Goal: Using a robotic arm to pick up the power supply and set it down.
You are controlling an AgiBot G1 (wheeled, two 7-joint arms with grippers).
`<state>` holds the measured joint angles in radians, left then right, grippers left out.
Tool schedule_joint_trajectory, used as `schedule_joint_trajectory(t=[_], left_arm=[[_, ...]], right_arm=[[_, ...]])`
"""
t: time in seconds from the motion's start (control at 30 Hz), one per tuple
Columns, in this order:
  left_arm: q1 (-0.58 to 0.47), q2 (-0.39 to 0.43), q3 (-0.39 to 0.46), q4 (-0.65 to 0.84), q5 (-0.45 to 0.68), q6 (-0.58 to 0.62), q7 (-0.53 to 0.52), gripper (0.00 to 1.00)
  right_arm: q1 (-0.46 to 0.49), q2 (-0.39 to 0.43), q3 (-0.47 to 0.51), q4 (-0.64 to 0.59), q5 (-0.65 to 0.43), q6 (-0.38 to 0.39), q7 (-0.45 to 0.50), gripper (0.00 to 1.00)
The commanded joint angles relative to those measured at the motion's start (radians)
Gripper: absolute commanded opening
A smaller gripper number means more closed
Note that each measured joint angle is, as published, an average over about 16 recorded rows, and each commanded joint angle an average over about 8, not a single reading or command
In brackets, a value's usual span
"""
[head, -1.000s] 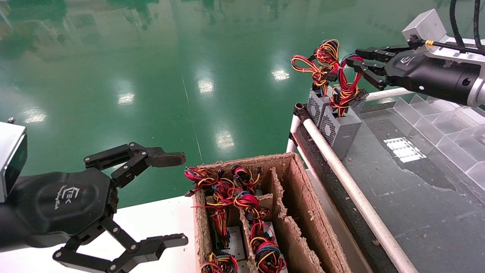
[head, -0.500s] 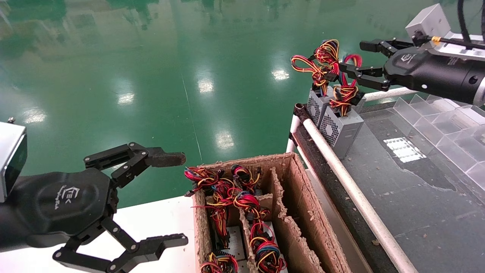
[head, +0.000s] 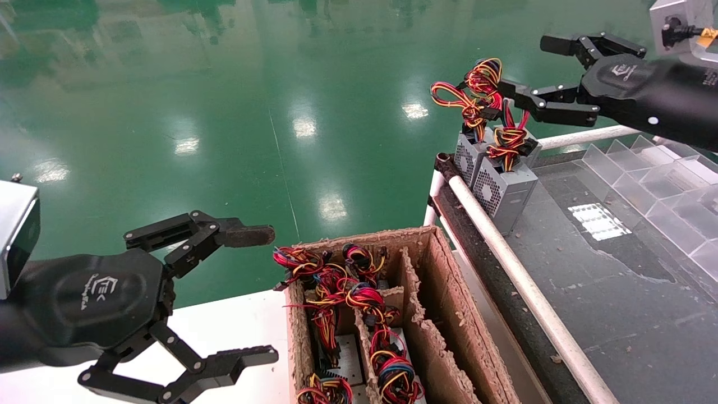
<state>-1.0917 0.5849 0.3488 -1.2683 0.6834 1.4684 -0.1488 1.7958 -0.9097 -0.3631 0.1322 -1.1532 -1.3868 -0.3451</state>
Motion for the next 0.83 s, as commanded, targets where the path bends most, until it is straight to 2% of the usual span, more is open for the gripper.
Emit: schedule_joint_trajectory(t=[0.03,0.73,0.83], left_arm=[[0.000,0.000,0.000,0.000,0.000,0.000,0.000,1.00],[0.000,0.000,0.000,0.000,0.000,0.000,0.000,1.00],[0.000,0.000,0.000,0.000,0.000,0.000,0.000,1.00]], right_arm=[[-0.024,0.010,0.003,0.038,0.014,-0.004,0.018,1.00],[-0.306,0.127,0.035,0.489,0.179,-0.046,0.226,1.00],[-0.326,0.135,0.038,0.520,0.191,-0.049,0.241,1.00]])
